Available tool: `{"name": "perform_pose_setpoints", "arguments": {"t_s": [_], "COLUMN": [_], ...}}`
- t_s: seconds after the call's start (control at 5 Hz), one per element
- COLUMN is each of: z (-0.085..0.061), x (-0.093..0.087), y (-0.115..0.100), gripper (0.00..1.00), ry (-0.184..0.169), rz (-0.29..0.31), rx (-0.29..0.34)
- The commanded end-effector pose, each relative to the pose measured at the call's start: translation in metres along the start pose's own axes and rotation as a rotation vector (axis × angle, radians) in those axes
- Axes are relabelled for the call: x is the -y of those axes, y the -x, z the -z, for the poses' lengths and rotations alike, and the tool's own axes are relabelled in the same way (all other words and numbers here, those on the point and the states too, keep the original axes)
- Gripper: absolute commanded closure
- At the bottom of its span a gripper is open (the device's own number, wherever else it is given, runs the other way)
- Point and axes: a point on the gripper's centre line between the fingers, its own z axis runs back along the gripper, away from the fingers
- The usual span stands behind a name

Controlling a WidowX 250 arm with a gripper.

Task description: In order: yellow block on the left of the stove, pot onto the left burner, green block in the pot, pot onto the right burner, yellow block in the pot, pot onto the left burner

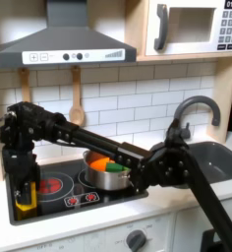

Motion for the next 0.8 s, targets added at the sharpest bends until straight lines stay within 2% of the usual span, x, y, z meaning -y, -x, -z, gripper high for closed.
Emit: {"name": "perform_pose_setpoints", "arguments": {"t_s": [0.0,0.2,0.4,0.6], "z": [-0.0041,-0.0088,-0.0067,-0.0138], "x": [0.0031,0.006,0.0031,0.0057], "y": [0.0017,0.0038,0.0045,0.0062], "gripper": [1.0,1.0,1.0,1.0], "ry": [0.021,0.031,0.032,0.047], "rz": [0.008,0.018,0.018,0.021], "rx": [-0.003,-0.01,-0.029,-0.025]}}
